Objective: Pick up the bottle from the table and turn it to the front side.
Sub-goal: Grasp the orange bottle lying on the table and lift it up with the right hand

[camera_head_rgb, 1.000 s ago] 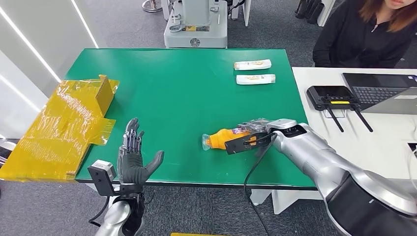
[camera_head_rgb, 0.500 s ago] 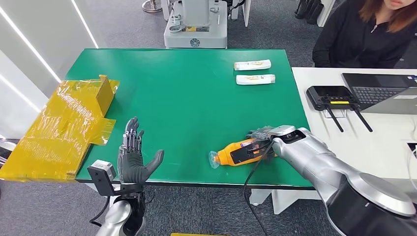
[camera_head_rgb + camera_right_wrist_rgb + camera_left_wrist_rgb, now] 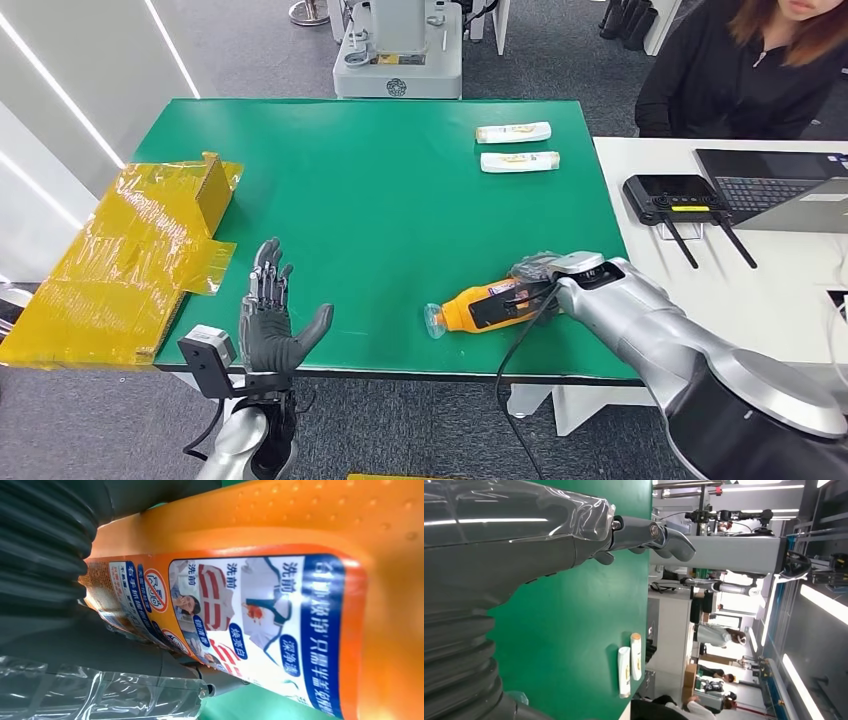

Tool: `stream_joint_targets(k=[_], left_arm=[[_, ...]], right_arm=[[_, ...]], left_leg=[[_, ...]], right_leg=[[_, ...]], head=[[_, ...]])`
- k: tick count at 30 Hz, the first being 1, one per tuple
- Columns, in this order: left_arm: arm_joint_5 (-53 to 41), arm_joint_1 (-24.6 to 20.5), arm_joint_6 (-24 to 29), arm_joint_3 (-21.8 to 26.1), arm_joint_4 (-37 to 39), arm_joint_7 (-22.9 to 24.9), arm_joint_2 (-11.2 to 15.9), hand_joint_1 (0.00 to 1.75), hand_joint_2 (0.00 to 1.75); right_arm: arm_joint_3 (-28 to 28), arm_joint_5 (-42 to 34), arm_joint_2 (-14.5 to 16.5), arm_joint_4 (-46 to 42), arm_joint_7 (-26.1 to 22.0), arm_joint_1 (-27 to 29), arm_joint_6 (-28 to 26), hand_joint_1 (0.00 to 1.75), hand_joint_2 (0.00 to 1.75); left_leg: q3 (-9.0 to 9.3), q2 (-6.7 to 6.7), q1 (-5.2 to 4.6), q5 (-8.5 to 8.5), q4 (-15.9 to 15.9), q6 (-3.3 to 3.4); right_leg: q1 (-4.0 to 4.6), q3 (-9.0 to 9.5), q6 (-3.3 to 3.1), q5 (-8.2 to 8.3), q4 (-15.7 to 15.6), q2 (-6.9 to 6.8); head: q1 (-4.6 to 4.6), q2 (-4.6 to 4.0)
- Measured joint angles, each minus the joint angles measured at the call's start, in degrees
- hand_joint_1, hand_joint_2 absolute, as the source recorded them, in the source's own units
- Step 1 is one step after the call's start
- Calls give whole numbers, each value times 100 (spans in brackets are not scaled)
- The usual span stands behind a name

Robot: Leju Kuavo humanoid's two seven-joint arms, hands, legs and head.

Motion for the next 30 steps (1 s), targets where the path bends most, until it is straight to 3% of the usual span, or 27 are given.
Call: stream_joint_targets(k=[7,12,20,30], left_arm=[[-1,25,26,25,4,-20,2,0,175],[-82,104,51,78,4,-49,2,0,175],[-291,311,95,163,-64,-84,12,0,175],[-224,315,25,164,-74,50,15,0,175]], right_arm=[[-46,-265,-1,-3,-248,92,-436,175,175],[-381,-828,-67,-116,-846,360,-1272,175,175],[-1878,-2021,-424,-1113,-1997,1415,-2540,175,175],[-3282,-2132,-481,-2001,-2186,2430,-3029,175,175]], left_leg=[[0,1,0,2,0,2],[0,5,1,1,0,2],[-5,-1,3,-2,-1,3],[-8,-1,2,-2,-1,3]], right_leg=[[1,0,-1,4,1,1],[1,-3,-1,5,0,5],[3,-4,2,1,-4,1],[3,-5,2,2,-4,1]], head=[[0,0],[0,0],[1,0],[0,0]])
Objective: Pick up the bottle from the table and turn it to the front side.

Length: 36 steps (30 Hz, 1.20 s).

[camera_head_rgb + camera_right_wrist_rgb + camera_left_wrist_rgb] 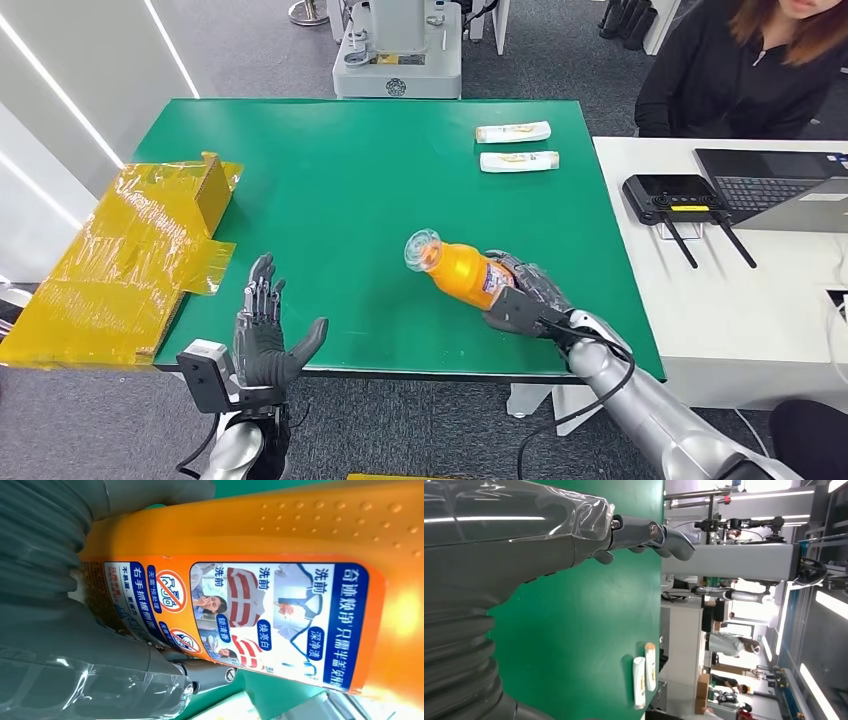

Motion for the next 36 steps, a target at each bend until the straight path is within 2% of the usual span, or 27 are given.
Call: stream_joint_targets(k=[7,10,15,23,31,36], left_arm=[[199,-160,-364,0,2,281,22,0,175],[394,-372,-721,-3,2,564,49,0,175],[724,-887,-1237,-47,47,1054,46,0,175],[1052,-1787,-1457,-232,326,1389,-43,0,175],[1151,-2237,-1460,-382,646,1430,-137,0,175],[1318,-2652,-1394,-552,1105,1383,-326,0,175]], right_arm=[[-596,-150,50,-53,-387,233,-74,175,175],[-849,-261,140,-47,-600,223,-108,175,175],[-1073,-353,431,-48,-684,61,-164,175,175],[-1123,-451,927,-49,-595,-241,-43,175,175],[-1118,-492,1218,65,-565,-436,106,175,175],[-1047,-442,1546,247,-431,-547,159,175,175]], left_leg=[[-16,-4,-1,2,1,2],[-25,-3,-1,5,1,3],[-27,0,-1,6,2,2],[-37,0,0,9,2,-1],[-62,-2,-1,11,6,2],[-65,0,-1,12,9,2]], right_leg=[[0,-11,0,1,1,-7],[0,-19,0,4,3,-7],[0,-29,-2,7,6,-2],[0,-40,-2,7,11,-1],[0,-61,-1,10,10,-5],[0,-67,0,12,11,0]], head=[[0,0],[0,0],[0,0],[0,0],[0,0],[0,0]])
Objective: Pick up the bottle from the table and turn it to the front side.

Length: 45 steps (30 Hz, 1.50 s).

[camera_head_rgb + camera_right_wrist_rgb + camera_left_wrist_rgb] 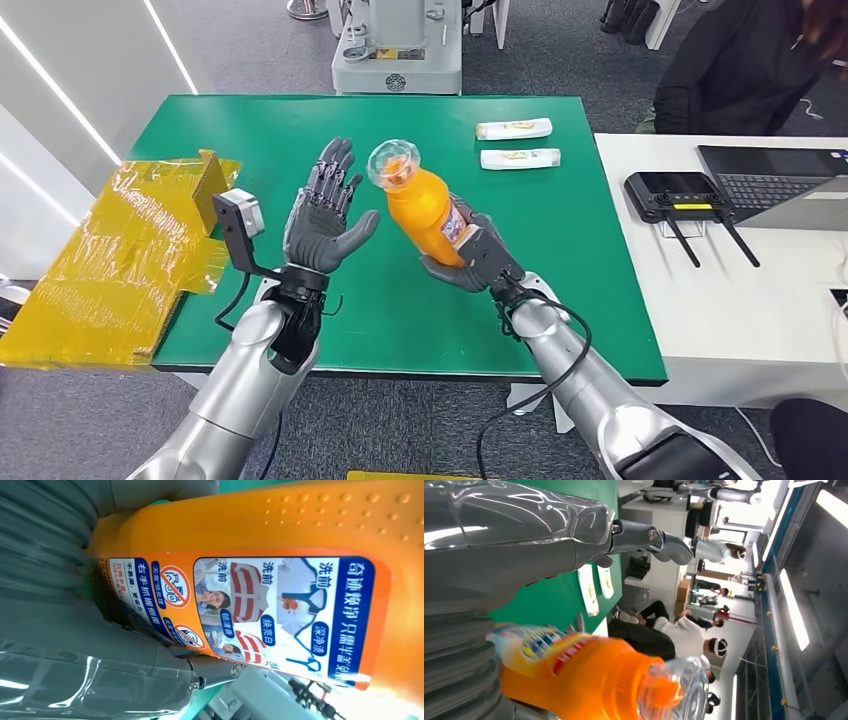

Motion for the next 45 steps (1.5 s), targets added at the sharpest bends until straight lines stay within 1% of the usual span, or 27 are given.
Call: stream_joint_targets(k=[3,9,15,20,26,30,32,36,45], left_arm=[[88,-80,25,-50,187,-28,-67,0,175],[162,-101,55,-160,401,-50,-143,0,175],[201,-92,-25,-168,407,120,-167,0,175],[187,-92,-32,-218,439,155,-179,0,175],[175,-94,-15,-287,486,152,-184,0,175],[191,-93,5,-310,496,139,-186,0,175],[206,-93,57,-336,506,100,-186,0,175],[124,-95,313,-403,514,-65,-186,0,175],[21,-97,495,-437,514,-157,-182,0,175]], right_arm=[[48,33,120,74,88,-18,-2,175,175],[163,245,273,309,413,-79,55,175,175],[196,359,288,469,492,-83,53,175,175],[192,403,288,509,649,-81,37,175,175],[153,406,288,515,690,-81,-64,175,175],[31,377,288,486,609,-94,-509,175,175],[-50,351,288,425,575,-118,-604,175,175],[-157,398,302,245,566,-166,-620,175,175],[-201,498,321,30,570,-174,-632,175,175]], left_leg=[[-3,-1,0,0,0,0],[-10,-1,0,-1,0,0],[-12,-2,0,0,2,0],[-12,-1,0,0,4,0],[-12,-1,0,0,3,0],[-13,-1,0,0,3,0],[-13,-1,0,0,4,0],[-13,-1,0,0,4,0],[-13,-1,0,0,3,0]], right_leg=[[0,-2,0,0,0,0],[0,-7,0,0,-1,-1],[0,-7,0,0,-1,-3],[0,-8,0,0,-1,-3],[0,-9,0,0,-1,-2],[0,-9,0,0,0,-2],[0,-9,1,0,0,-1],[0,-9,0,0,0,-1],[0,-9,0,0,0,-2]], head=[[-1,0],[0,0],[0,0],[0,0],[0,0],[0,0],[0,0],[-1,0],[0,0]])
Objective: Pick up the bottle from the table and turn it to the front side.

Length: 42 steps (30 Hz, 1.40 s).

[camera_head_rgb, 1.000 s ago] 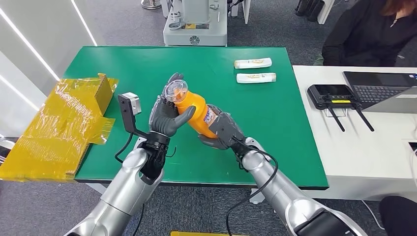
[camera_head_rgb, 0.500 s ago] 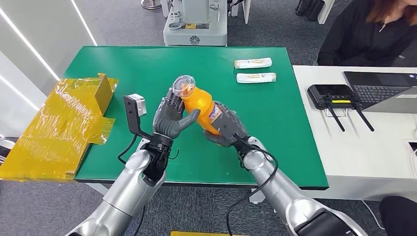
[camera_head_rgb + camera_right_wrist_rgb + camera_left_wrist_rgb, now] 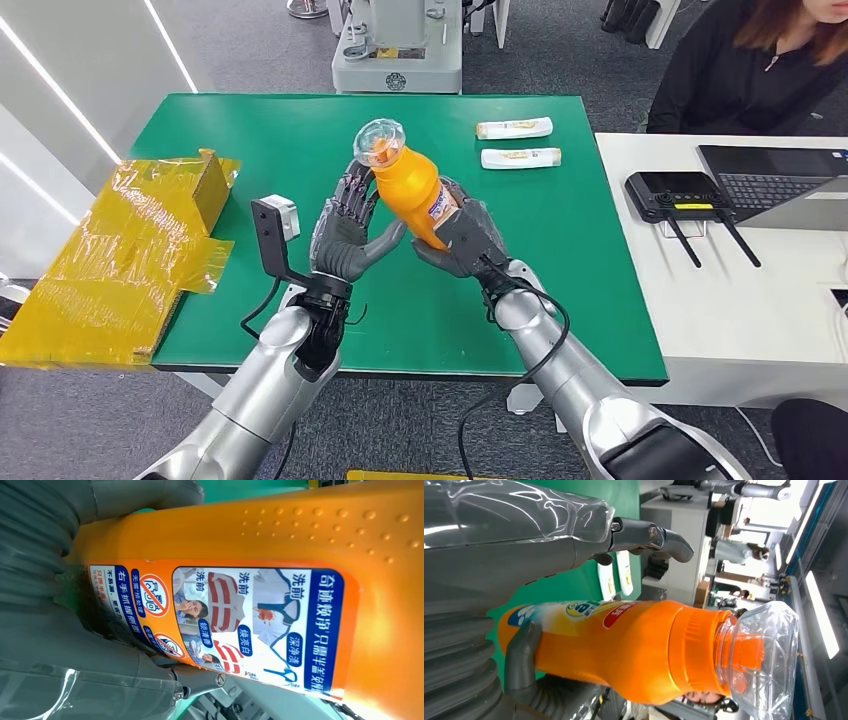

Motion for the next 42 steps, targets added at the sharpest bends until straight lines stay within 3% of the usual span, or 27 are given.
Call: stream_joint_targets(k=[8,27,42], left_arm=[[-108,-38,112,14,-97,39,0,0,175],[21,-349,-322,119,-142,256,-199,0,175],[326,-561,-328,150,-76,330,-494,0,175]], right_arm=[[-44,207,36,-41,77,2,99,175,175],[-40,685,234,213,151,-131,689,175,175],[-208,957,330,250,313,-358,641,175,175]], left_leg=[[-1,-1,0,0,0,0],[-2,-1,0,1,1,1],[-2,-1,-1,1,2,2]], right_leg=[[0,0,0,0,0,-1],[0,0,0,0,1,-2],[-1,0,0,0,0,-2]], head=[[-1,0],[-1,0],[0,0]])
